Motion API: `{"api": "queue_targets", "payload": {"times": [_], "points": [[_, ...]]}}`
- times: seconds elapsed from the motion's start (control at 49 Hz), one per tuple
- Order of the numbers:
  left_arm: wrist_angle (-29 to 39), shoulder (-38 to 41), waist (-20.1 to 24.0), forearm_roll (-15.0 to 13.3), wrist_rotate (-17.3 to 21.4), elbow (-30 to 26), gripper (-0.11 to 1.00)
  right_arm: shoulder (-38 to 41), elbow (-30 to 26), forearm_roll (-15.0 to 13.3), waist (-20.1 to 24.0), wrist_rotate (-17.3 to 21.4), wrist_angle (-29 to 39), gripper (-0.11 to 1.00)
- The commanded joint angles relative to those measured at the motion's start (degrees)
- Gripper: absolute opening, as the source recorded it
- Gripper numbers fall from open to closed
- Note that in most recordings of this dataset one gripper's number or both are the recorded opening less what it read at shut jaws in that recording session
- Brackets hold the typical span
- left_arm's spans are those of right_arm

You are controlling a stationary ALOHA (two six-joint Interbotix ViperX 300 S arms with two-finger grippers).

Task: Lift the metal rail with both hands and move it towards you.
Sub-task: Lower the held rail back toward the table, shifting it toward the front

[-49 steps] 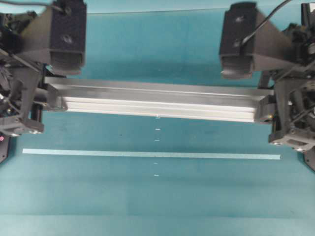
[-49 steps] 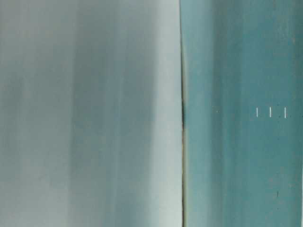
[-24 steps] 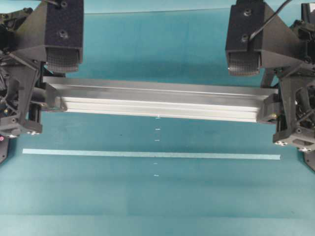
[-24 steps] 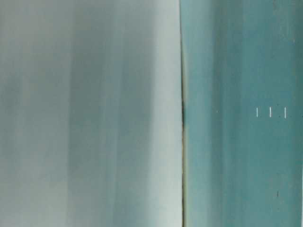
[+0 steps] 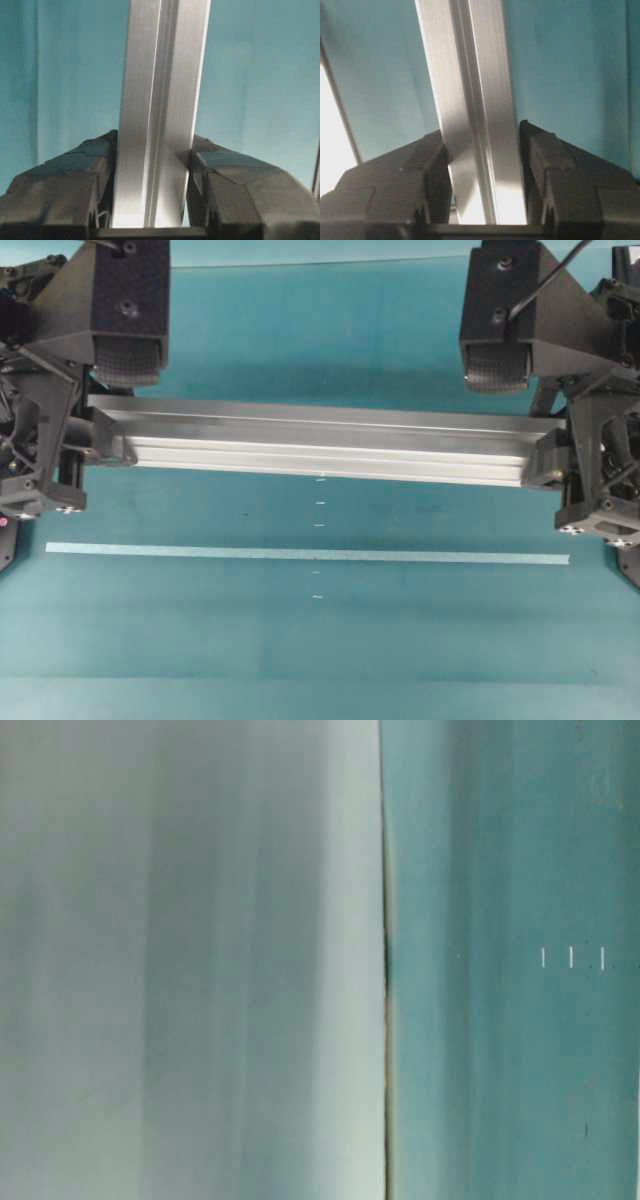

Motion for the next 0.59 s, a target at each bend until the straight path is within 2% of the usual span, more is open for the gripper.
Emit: {"api": "queue_targets", "payload": {"times": [0.0,0.225,0.429,0.572], "points": [[-0.79,-0.44,0.09,0.18,-1.93,-0.53,0.32,-0.35,0.26,-0.62,-0.53,3.16,-0.88,0.4],[-1.85,-0.7,0.35,0.18,-1.85,4.22,0.32,-0.97,4.83,-1.93,-0.53,2.9,-1.05,0.4],[-8.17,-2.37,2.55,0.26,-2.11,15.73,0.32,-1.76,13.54,-2.72,-1.85,1.67,-3.69,0.4],[-13.01,-3.16,2.9,0.26,-2.11,21.62,0.32,-2.46,21.45,-2.81,-2.37,-0.53,-10.11,0.4]]}}
